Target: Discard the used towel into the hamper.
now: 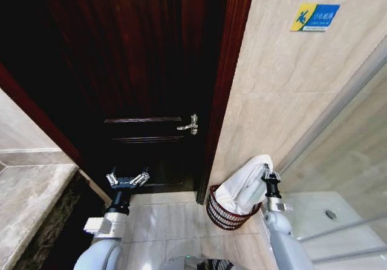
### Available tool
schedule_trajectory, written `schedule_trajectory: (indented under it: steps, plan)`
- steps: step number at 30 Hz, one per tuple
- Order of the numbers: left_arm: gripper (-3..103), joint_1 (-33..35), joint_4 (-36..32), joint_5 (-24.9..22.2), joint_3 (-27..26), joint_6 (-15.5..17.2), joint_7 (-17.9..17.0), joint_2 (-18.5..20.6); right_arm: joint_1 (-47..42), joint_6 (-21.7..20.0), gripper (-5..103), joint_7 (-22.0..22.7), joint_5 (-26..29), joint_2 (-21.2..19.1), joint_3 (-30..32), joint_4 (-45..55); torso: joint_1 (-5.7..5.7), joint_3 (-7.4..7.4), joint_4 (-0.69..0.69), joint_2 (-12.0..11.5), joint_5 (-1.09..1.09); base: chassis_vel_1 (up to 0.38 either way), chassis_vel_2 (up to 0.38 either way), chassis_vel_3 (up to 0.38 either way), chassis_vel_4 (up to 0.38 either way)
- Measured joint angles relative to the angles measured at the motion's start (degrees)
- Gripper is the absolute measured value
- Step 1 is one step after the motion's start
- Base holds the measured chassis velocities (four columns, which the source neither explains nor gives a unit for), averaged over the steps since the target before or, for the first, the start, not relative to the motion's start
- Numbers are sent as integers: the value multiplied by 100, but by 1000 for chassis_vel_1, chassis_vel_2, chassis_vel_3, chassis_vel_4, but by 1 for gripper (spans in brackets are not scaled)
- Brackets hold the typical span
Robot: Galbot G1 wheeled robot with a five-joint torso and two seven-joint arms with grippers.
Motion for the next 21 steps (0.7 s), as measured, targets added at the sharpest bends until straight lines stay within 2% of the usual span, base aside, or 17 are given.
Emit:
schedule_trajectory:
  steps: [21]
  plan:
    - [100,0,0,0,0,0,0,0,207,12,5,-399,12,119,-106,-1187,0,0,0,0,0,0,0,0,0]
